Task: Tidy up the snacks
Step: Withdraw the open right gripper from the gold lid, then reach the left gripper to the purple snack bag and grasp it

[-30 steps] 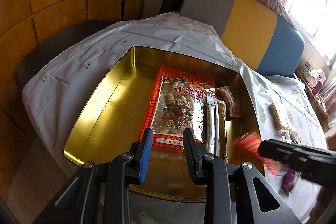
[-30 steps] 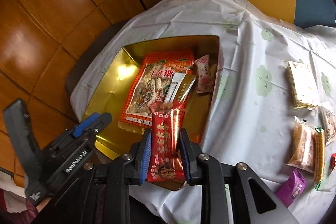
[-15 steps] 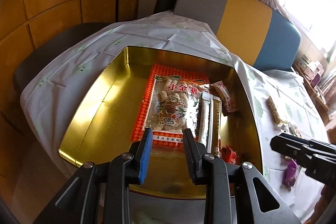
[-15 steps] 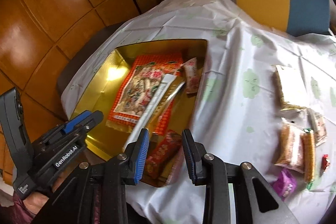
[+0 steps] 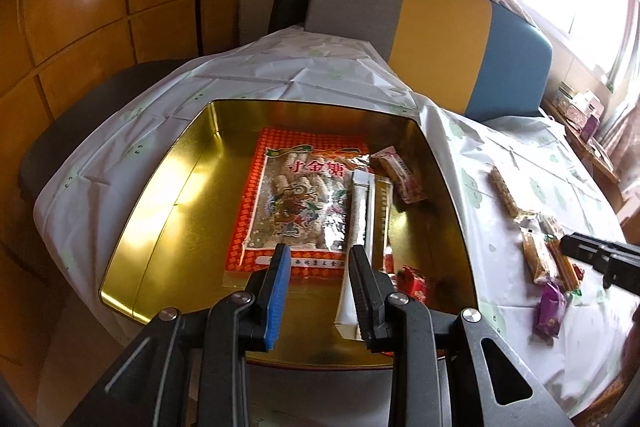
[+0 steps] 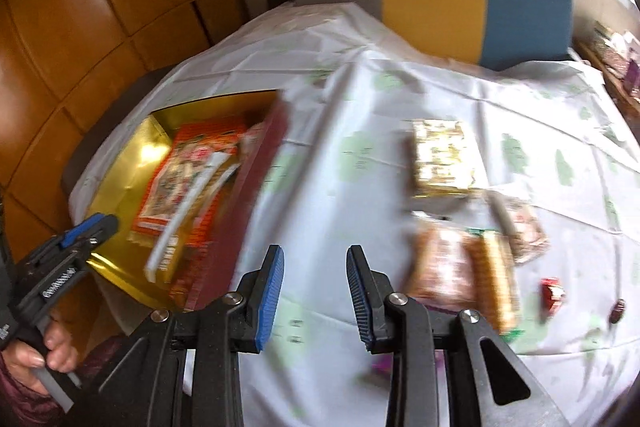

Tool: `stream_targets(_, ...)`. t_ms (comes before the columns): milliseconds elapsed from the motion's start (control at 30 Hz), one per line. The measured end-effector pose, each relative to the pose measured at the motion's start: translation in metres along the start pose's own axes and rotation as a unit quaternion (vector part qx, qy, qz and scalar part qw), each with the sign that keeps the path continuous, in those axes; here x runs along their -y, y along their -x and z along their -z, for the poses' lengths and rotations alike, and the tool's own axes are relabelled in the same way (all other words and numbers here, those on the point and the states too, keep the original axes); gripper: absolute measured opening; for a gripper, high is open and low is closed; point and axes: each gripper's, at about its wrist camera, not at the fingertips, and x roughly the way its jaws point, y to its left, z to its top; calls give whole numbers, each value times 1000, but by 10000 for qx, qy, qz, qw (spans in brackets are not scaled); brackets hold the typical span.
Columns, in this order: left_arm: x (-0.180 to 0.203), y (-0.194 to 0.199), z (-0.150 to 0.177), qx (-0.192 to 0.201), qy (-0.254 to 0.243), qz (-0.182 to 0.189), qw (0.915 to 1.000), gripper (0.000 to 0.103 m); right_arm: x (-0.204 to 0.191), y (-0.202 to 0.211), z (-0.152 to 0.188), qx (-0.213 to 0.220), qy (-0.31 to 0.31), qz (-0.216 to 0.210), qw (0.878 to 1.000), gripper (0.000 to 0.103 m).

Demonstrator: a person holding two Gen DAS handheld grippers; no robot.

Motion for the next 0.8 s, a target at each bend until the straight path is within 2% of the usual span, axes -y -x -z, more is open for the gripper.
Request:
stream_targets(367, 30, 5, -2, 31, -444, 116, 9989, 30, 105, 29, 3, 152, -449, 1077, 9931, 33)
stream_targets(600, 64, 10, -2, 32, -917, 293, 9953, 32, 179, 32, 16, 284, -882, 1979, 9758, 33)
stream_targets(700, 81, 11, 1, 3, -1112, 420, 9929, 32, 204, 34, 19, 287, -1510, 1856, 9705, 33)
stream_targets(800, 98, 12, 3, -40, -1302, 545, 9900, 32, 213, 36, 18, 378, -1724, 1763, 9684, 33)
